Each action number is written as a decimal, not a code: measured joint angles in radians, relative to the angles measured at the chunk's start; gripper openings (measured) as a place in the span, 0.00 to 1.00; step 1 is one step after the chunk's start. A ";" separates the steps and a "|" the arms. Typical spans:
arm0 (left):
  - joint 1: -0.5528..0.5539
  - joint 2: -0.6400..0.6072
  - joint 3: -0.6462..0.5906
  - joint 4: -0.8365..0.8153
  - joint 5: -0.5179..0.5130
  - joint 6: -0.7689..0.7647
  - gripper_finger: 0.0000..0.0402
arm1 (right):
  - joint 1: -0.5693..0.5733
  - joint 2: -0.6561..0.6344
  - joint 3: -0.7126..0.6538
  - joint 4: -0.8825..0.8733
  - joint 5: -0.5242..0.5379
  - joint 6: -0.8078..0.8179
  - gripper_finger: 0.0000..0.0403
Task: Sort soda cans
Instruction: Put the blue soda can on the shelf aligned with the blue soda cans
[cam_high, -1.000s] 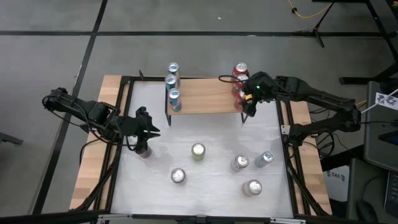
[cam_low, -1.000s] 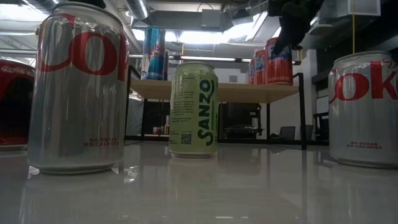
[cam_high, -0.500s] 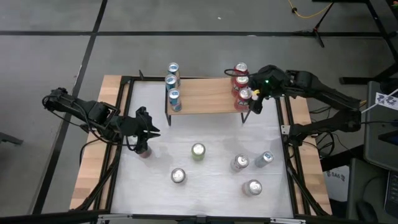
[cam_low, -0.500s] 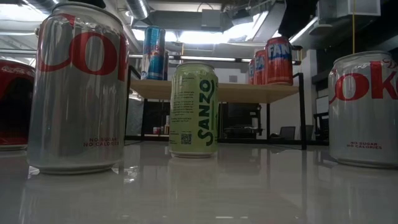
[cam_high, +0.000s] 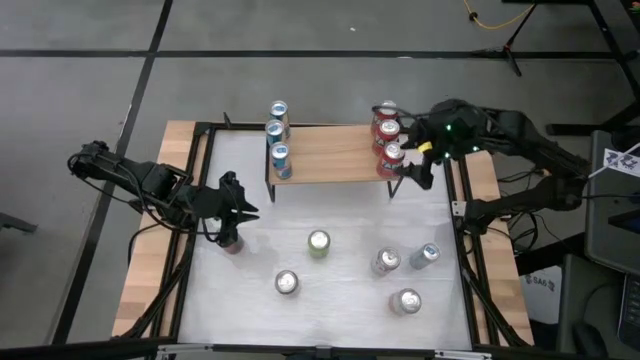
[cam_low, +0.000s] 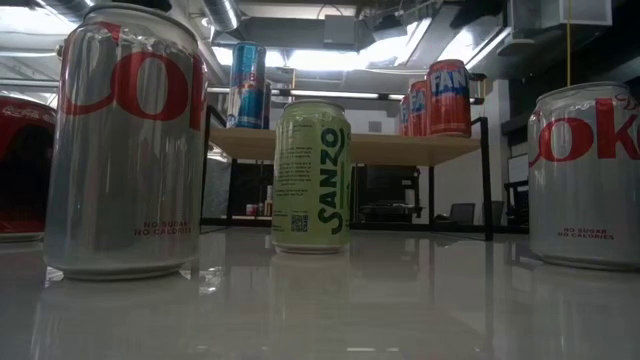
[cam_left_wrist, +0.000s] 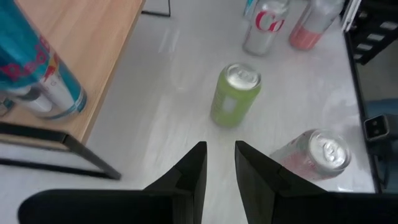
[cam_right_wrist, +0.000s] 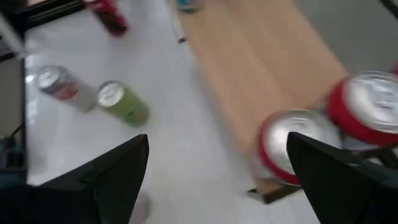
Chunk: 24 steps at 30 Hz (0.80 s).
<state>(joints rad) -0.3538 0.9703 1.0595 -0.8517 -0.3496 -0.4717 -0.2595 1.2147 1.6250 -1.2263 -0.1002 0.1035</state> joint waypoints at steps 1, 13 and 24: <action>0.000 0.000 0.000 0.016 0.000 0.000 0.19 | 0.026 0.001 0.000 0.000 0.003 0.008 0.92; 0.000 0.009 0.001 0.241 0.142 0.063 0.20 | 0.393 0.037 0.000 0.076 0.055 0.175 0.92; 0.000 0.152 0.001 0.367 0.162 0.064 0.50 | 0.551 0.126 -0.001 0.139 0.053 0.180 0.92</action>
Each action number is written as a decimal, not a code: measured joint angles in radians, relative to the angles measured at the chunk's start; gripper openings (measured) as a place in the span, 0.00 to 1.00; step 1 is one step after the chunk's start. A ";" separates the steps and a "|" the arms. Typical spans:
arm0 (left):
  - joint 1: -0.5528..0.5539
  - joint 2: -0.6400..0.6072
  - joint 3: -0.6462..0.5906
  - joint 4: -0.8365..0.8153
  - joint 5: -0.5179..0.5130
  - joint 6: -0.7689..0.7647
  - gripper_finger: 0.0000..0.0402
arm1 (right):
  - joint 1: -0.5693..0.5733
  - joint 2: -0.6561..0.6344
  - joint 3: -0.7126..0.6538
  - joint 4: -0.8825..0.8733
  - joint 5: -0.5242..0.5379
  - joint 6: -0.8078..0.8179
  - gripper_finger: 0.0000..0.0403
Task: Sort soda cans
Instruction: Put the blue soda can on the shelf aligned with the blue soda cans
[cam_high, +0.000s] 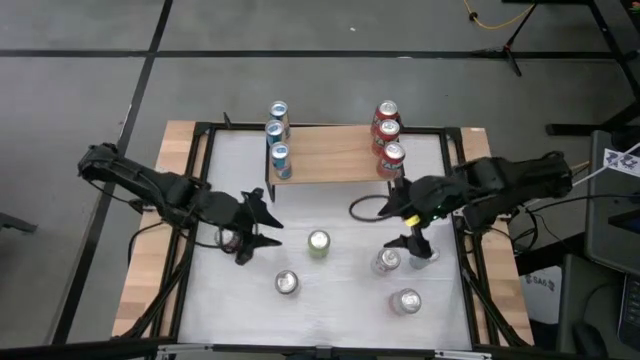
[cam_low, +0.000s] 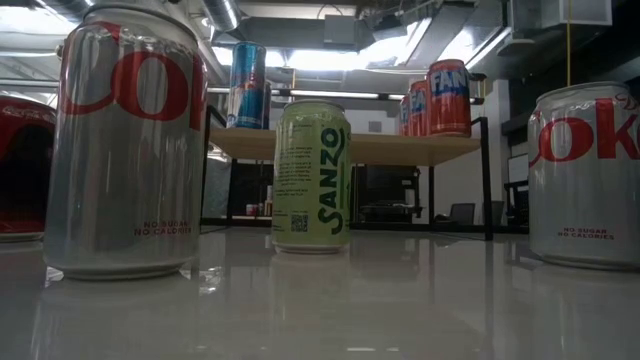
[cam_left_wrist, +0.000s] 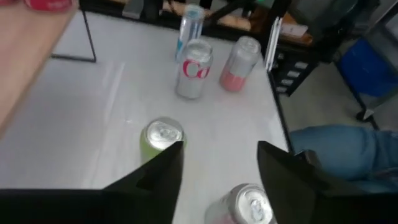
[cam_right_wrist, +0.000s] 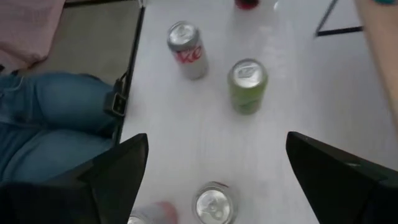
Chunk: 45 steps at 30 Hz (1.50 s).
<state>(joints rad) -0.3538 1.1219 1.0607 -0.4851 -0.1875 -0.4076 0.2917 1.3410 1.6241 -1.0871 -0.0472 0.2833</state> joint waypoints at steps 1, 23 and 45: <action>0.000 0.018 0.000 0.012 0.006 0.000 0.53 | 0.007 0.010 0.000 0.002 -0.007 0.000 0.92; 0.000 0.227 -0.001 0.057 0.018 0.061 0.63 | 0.290 0.089 -0.048 -0.274 0.188 0.246 0.92; 0.000 0.227 -0.001 0.057 0.017 0.047 0.63 | 0.410 -0.055 -0.414 -0.364 0.243 0.847 0.92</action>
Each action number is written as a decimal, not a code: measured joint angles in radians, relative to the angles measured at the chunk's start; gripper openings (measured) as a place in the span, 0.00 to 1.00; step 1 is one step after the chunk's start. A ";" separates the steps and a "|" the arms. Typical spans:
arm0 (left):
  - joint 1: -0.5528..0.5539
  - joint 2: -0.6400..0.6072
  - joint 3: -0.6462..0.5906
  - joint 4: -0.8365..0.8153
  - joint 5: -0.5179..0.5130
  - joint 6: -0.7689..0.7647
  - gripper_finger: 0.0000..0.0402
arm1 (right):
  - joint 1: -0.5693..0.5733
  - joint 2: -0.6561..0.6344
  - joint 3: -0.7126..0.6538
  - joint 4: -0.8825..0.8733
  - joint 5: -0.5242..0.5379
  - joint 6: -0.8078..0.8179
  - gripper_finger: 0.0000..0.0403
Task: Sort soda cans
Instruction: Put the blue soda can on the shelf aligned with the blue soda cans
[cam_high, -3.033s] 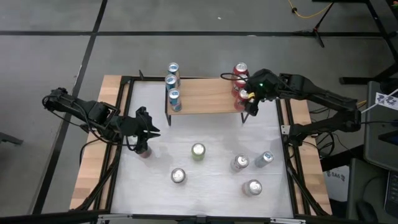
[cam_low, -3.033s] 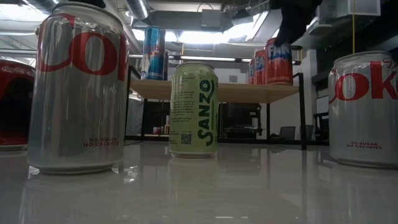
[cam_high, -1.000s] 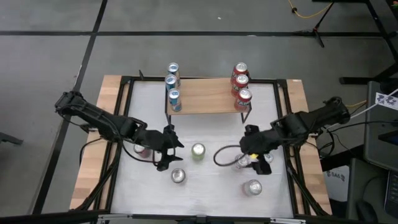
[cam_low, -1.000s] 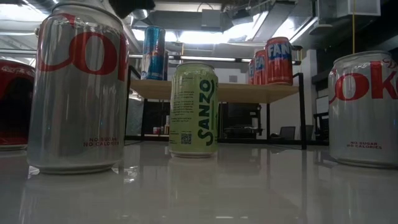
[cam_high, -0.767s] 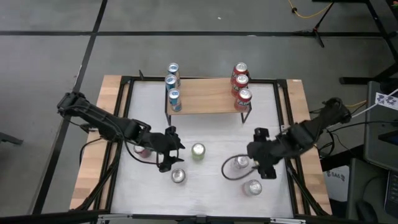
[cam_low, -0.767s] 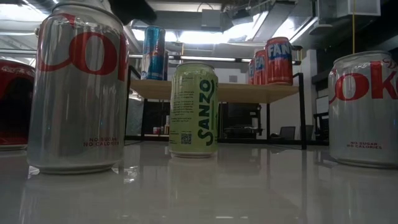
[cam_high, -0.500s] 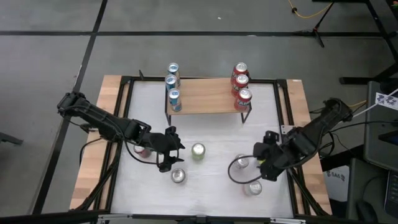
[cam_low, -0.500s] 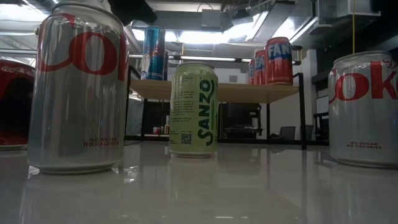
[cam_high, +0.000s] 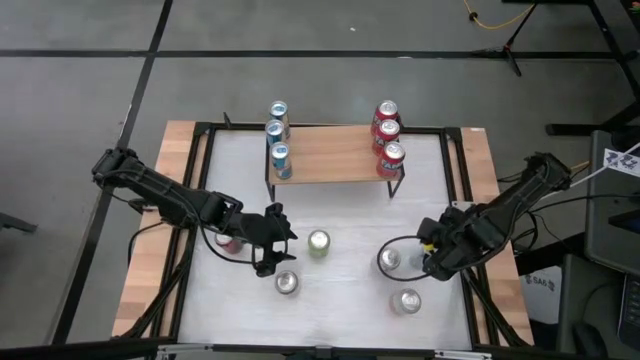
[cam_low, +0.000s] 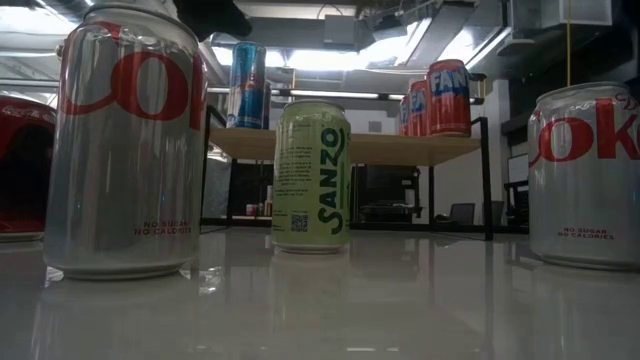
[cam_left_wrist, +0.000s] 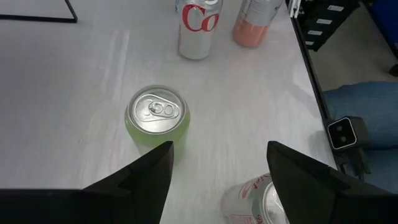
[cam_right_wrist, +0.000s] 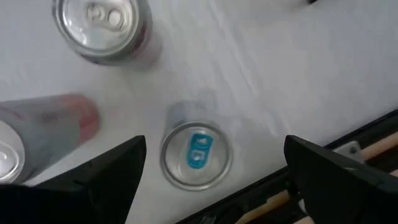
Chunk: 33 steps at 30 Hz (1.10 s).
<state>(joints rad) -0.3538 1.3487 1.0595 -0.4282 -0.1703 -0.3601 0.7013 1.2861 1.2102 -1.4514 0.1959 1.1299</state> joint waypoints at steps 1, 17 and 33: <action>0.000 0.000 0.000 -0.001 0.000 -0.002 0.63 | 0.000 0.000 -0.008 0.009 -0.008 0.001 0.92; 0.000 0.000 0.000 -0.004 0.000 -0.006 0.63 | 0.000 0.000 -0.012 0.021 -0.016 0.074 0.92; 0.000 0.000 0.000 -0.005 0.000 -0.006 0.63 | 0.000 0.005 -0.058 0.063 -0.032 0.128 0.92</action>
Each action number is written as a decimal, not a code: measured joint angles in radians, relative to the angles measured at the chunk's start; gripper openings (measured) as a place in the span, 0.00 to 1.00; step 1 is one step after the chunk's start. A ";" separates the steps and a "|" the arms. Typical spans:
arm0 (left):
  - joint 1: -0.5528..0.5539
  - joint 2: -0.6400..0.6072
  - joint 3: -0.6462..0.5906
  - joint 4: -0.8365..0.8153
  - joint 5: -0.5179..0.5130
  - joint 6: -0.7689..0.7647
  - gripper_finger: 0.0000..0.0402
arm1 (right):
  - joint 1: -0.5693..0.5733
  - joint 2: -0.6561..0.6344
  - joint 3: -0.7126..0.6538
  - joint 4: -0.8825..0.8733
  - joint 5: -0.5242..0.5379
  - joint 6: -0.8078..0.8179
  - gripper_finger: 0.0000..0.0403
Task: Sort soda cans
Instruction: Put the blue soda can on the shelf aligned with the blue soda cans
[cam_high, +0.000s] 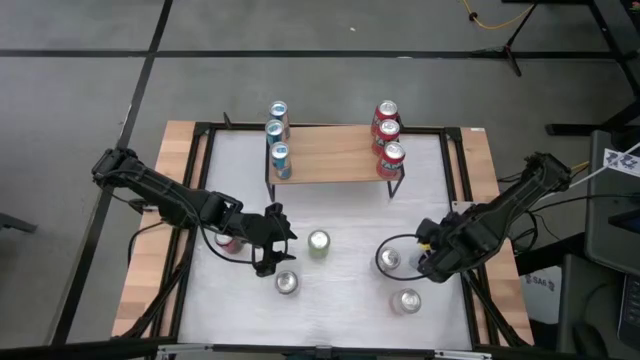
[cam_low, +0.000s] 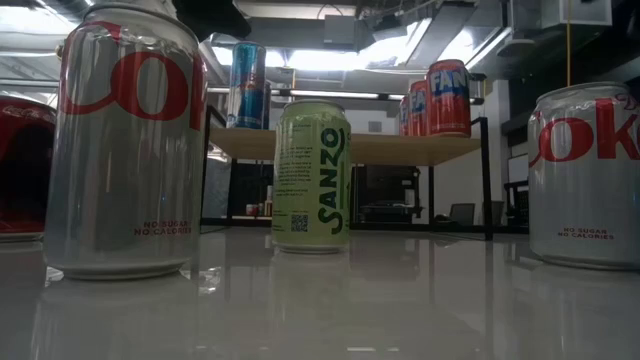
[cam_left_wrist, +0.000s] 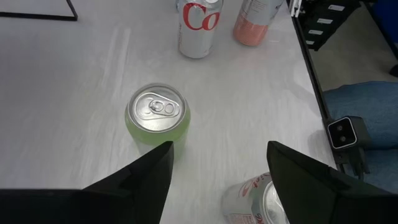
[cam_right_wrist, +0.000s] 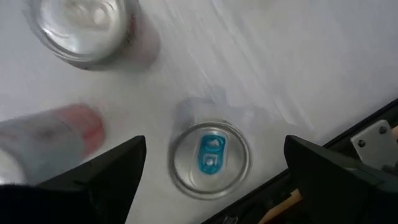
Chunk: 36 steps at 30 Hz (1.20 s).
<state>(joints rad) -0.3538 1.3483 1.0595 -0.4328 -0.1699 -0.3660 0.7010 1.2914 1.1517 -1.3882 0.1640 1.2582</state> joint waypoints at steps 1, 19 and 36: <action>0.000 0.000 0.000 0.000 0.000 0.000 0.63 | 0.000 0.000 -0.016 0.007 -0.010 0.000 0.92; 0.000 0.000 0.000 0.000 0.000 0.000 0.63 | -0.001 0.000 -0.188 0.183 -0.071 -0.006 0.92; 0.000 0.000 0.000 0.000 0.000 0.000 0.63 | -0.001 0.000 -0.185 0.192 -0.064 -0.086 0.52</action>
<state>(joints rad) -0.3538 1.3483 1.0595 -0.4324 -0.1699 -0.3660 0.6996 1.2911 0.9664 -1.1959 0.0999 1.1719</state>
